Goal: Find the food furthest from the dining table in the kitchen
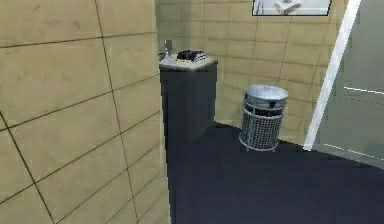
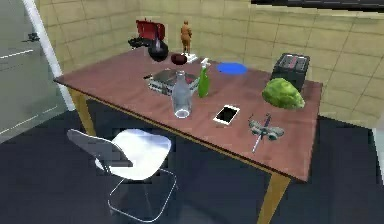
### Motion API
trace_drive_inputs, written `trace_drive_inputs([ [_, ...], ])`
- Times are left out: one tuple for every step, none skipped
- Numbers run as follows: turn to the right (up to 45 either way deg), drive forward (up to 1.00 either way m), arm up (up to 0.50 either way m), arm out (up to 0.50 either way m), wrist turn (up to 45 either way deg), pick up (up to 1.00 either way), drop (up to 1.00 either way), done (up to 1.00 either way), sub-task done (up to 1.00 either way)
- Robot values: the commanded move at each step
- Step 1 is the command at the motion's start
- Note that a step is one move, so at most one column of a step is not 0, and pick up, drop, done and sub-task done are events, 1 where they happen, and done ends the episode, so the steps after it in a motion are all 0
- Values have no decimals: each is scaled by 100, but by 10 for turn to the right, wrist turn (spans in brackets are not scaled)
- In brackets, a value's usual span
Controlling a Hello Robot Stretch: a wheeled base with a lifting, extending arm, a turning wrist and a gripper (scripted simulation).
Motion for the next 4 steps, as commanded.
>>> trace_drive_inputs([
  [0, 50, 0, 0, 0, 0, 0, 0, 0],
  [300, 0, 0, 0, 0, 0, 0, 0, 0],
  [0, 45, 0, 0, 0, 0, 0, 0, 0],
  [-450, 0, 0, 0, 0, 0, 0, 0, 0],
])
